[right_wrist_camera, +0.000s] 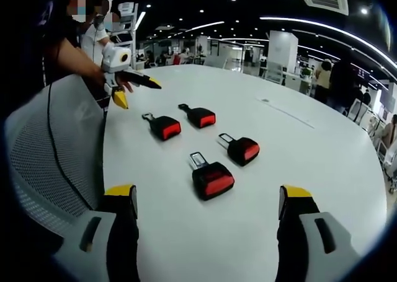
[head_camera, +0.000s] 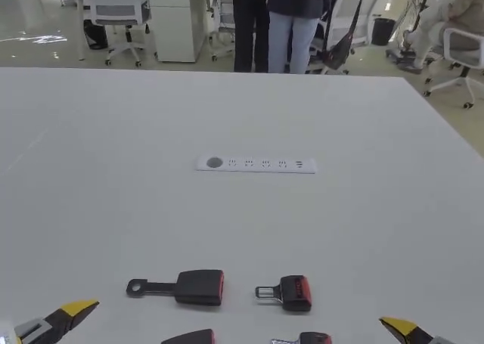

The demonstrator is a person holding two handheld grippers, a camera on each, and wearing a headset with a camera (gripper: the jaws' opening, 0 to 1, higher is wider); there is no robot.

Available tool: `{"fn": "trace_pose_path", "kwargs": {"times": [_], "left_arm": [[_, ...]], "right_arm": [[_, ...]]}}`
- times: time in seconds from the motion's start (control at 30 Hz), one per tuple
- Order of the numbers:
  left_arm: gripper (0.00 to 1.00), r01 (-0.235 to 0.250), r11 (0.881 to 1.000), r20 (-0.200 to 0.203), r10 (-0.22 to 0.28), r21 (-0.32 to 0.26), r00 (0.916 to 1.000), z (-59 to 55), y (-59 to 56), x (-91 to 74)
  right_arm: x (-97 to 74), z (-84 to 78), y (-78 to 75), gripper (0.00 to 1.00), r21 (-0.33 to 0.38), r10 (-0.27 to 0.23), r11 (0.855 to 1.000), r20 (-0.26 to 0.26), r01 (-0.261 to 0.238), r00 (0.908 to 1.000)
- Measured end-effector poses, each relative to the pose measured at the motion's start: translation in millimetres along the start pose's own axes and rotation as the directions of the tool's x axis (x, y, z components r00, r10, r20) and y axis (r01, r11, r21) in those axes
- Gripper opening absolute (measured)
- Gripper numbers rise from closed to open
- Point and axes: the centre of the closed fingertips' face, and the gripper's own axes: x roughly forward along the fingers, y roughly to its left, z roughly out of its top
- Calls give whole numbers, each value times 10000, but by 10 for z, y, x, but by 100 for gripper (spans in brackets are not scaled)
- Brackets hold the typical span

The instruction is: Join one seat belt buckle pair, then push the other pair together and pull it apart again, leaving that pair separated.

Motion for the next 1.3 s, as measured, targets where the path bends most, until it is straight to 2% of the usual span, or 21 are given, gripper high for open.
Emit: {"fn": "trace_pose_path", "kwargs": {"times": [0.3,0.63,0.7,1.0,1.1,1.17,1.27,1.3], "left_arm": [[91,314,9984,-314,-300,476,9991,5,14,79],[78,716,9935,-723,-652,889,9952,14,-16,224],[75,878,9916,-860,-797,954,9931,8,-33,259],[61,1640,9746,-1689,-1377,1528,9760,-70,-111,399],[56,2023,9646,-2150,-1642,1692,9627,-113,-161,456],[54,2105,9622,-2261,-1693,1729,9593,-124,-161,485],[52,2397,9539,-2539,-1902,1805,9483,-128,-182,527],[50,2635,9477,-2772,-2080,1803,9380,-142,-210,538]], "right_arm": [[49,-58,0,89,-947,427,9944,-502,-473,9978],[137,-87,-49,75,-1459,562,9869,-852,-683,9948],[161,-90,-53,70,-1578,636,9843,-978,-786,9932],[286,-117,-75,57,-1912,910,9744,-1457,-1183,9851],[330,-119,-82,54,-2078,1004,9691,-1600,-1329,9820],[362,-124,-75,52,-2107,1133,9661,-1731,-1491,9784],[405,-118,-68,49,-2126,1248,9634,-1825,-1631,9752],[422,-116,-62,48,-2087,1320,9630,-1868,-1706,9735]]}}
